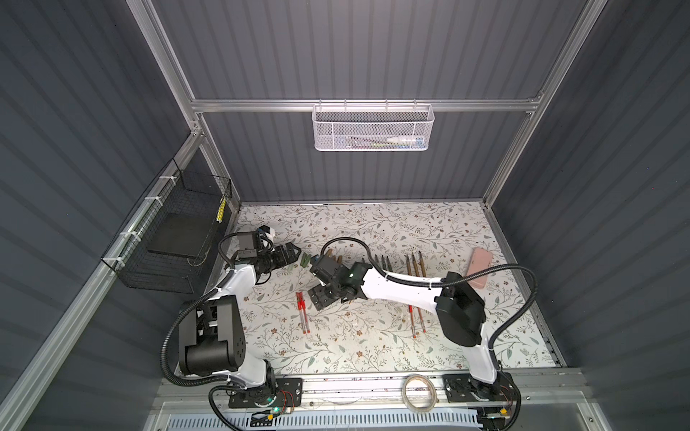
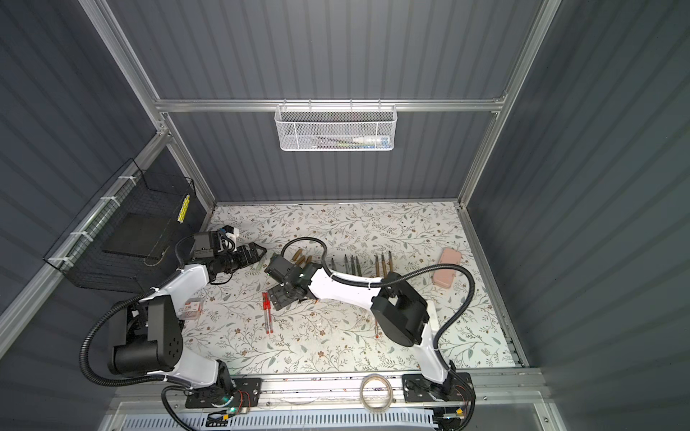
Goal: Remove pen caps from pens
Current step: Move the pen to the center of the table.
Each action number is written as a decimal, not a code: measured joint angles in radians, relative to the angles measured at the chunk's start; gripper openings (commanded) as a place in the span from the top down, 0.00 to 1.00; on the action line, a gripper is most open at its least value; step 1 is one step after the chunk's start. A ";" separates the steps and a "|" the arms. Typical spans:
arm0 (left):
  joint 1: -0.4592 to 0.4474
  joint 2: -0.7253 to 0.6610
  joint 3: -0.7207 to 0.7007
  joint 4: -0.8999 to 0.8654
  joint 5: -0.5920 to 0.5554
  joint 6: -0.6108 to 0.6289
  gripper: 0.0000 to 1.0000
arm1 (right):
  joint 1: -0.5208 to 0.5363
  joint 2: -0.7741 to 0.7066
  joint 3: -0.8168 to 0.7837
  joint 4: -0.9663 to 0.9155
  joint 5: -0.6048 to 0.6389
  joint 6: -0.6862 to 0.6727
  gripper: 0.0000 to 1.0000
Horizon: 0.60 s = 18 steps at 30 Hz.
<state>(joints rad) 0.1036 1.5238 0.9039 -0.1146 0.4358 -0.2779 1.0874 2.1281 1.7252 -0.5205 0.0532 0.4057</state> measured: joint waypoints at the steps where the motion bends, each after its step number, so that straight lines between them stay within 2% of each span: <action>1: 0.004 -0.002 0.000 -0.001 -0.001 0.000 0.00 | 0.001 0.021 0.021 -0.008 -0.005 -0.007 0.22; 6: 0.015 -0.003 0.000 -0.002 -0.006 0.000 0.00 | 0.005 0.129 0.133 -0.056 -0.057 -0.037 0.26; 12: 0.015 -0.003 0.000 -0.004 -0.006 0.000 0.00 | 0.018 0.236 0.264 -0.114 -0.097 -0.071 0.26; 18: 0.015 -0.003 0.000 -0.004 -0.006 -0.004 0.00 | 0.042 0.352 0.449 -0.182 -0.080 -0.102 0.31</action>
<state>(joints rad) 0.1188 1.5204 0.9039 -0.1184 0.4301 -0.2821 1.1294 2.4798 2.1742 -0.7025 -0.0265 0.3035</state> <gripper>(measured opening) 0.996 0.702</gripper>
